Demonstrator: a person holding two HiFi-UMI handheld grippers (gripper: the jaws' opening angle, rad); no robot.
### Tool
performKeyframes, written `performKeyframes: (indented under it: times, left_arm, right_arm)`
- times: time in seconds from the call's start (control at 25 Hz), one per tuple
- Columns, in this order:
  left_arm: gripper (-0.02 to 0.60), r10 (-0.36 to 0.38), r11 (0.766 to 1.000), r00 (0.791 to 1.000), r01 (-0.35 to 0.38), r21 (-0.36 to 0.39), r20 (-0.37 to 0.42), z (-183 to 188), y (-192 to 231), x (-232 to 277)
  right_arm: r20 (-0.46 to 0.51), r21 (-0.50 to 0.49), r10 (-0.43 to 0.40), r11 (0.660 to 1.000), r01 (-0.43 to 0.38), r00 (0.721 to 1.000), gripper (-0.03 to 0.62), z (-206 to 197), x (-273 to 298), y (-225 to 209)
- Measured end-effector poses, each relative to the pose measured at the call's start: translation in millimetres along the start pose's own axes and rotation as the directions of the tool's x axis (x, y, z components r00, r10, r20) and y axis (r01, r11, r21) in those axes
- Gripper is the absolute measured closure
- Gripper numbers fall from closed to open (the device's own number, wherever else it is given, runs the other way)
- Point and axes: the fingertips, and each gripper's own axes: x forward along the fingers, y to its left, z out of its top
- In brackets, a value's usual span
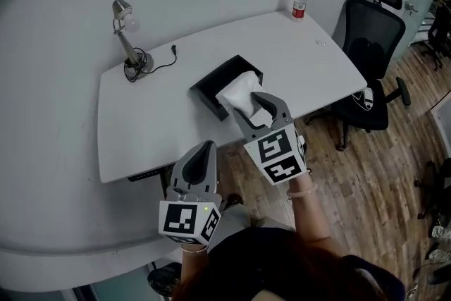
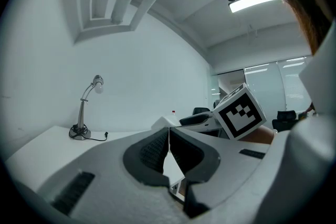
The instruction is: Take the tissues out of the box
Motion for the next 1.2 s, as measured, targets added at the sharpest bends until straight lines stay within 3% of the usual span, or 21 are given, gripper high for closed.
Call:
performKeyframes:
  times: [0.24,1.2]
  left_arm:
    - [0.555,0.014,1.0,1.0,-0.014,0.011,0.01,5.5,-10.7,-13.9]
    - [0.555,0.028,0.997,0.998,-0.032,0.072,0.053,22.3,-54.1,-57.2]
  right_arm:
    - [0.078,0.062,0.006,0.998,-0.011,0.997,0.385,11.3,-30.3,4.0]
    - [0.264,0.054,-0.024,0.999,0.01,0.964,0.391,34.6,-130.1,20.3]
